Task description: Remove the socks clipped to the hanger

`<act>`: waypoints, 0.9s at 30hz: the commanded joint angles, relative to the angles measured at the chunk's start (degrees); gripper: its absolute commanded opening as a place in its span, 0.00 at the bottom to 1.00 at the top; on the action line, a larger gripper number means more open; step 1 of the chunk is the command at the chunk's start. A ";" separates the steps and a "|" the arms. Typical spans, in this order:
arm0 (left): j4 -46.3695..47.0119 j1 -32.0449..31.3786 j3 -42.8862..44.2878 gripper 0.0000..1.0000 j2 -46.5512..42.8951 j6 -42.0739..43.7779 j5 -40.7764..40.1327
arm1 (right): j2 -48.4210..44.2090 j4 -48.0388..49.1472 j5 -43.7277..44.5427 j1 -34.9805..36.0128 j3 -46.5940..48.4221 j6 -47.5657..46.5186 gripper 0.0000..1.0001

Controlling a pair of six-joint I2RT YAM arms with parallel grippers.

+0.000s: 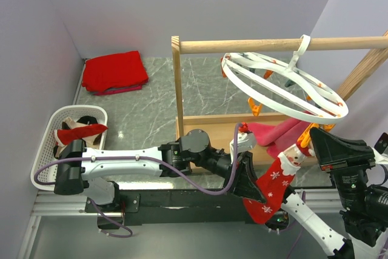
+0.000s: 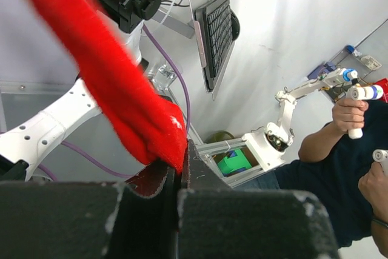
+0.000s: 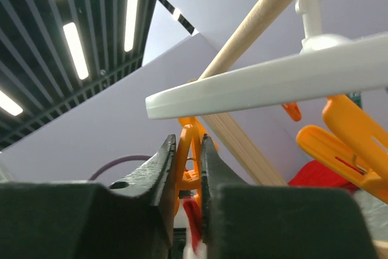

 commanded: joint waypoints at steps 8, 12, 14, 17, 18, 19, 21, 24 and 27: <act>-0.27 0.17 -1.24 0.01 -1.97 0.98 -1.23 | 0.74 1.89 2.18 0.85 -0.57 -0.23 0.00; -9.92 0.17 -3.61 0.01 -5.13 4.66 -10.79 | 1.18 -2.24 3.76 0.76 0.05 -0.41 0.01; -18.42 0.26 -4.40 0.01 -7.59 5.81 -21.47 | 1.36 -5.22 4.64 0.76 0.22 -1.11 0.05; -25.75 0.61 -6.95 0.01 -10.84 6.08 -36.41 | 1.01 -8.74 5.43 0.85 0.14 -2.08 0.22; -29.25 0.70 -9.13 0.01 -11.81 5.03 -39.27 | 0.83 -9.54 5.61 0.76 0.05 -2.78 0.29; -30.68 1.31 -10.46 0.01 -14.00 4.15 -41.91 | 0.75 -10.42 5.79 0.76 0.05 -3.04 0.35; -33.14 2.10 -14.92 0.01 -16.73 1.18 -48.42 | 0.31 -12.44 5.88 0.76 -0.04 -4.09 0.46; -34.20 4.91 -21.77 0.01 -23.32 -3.57 -53.25 | -0.22 -14.81 6.05 0.85 0.05 -5.24 0.61; -37.36 9.21 -27.32 0.01 -30.35 -9.45 -57.38 | -0.75 -16.92 6.31 0.76 0.22 -6.03 0.82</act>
